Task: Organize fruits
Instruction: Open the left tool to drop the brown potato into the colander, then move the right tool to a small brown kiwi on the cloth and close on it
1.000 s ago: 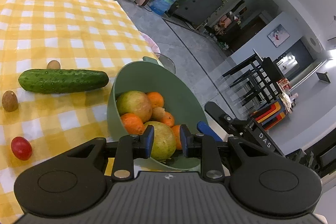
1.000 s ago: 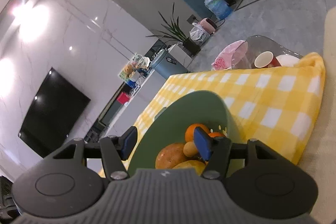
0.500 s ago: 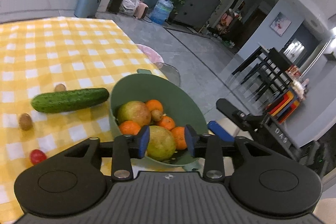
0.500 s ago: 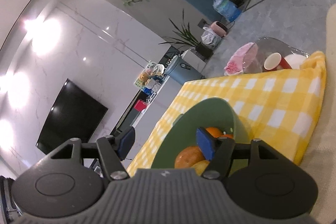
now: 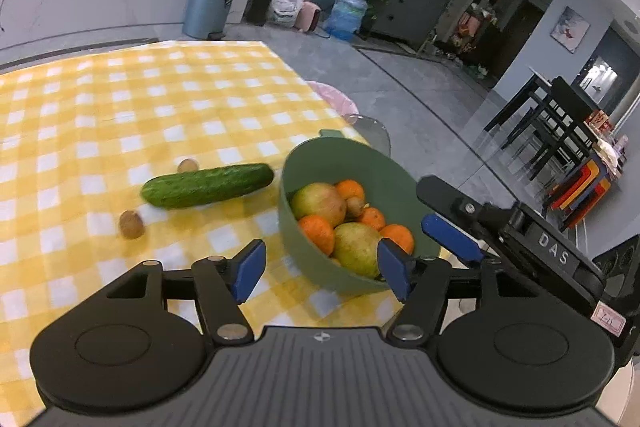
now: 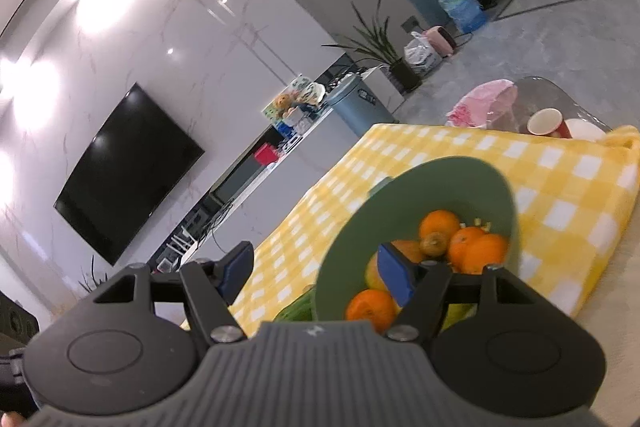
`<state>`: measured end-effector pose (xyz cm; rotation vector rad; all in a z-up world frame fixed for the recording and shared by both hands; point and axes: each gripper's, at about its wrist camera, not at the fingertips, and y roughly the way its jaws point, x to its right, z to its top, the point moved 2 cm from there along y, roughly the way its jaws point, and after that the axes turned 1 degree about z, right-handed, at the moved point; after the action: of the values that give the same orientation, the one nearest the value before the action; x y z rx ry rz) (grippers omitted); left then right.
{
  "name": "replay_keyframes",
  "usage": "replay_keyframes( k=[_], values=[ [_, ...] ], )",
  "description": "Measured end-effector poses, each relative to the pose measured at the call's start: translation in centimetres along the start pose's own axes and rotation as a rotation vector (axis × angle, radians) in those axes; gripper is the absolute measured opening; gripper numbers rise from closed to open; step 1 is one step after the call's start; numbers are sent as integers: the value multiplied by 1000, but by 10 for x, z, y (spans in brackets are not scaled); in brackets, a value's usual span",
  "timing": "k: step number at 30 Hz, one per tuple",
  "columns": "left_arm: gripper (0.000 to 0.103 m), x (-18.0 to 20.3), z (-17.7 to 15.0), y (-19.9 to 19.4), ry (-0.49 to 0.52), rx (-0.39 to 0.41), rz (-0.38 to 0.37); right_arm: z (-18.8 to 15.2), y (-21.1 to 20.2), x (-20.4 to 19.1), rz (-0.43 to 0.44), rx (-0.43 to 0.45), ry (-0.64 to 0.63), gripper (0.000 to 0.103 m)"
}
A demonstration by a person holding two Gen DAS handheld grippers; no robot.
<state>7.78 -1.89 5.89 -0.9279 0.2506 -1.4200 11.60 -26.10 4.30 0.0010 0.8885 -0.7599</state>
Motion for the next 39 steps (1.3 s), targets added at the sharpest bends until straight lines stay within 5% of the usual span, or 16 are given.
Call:
replay_keyframes(
  k=[18, 34, 39],
  values=[
    [72, -58, 19, -33, -42, 26, 89, -36, 34, -78, -12, -91, -148, 66],
    [72, -150, 29, 7, -71, 10, 200, -68, 95, -99, -70, -112, -257, 66],
    [72, -184, 20, 20, -164, -13, 205, -79, 121, -99, -132, -110, -300, 41]
  ],
)
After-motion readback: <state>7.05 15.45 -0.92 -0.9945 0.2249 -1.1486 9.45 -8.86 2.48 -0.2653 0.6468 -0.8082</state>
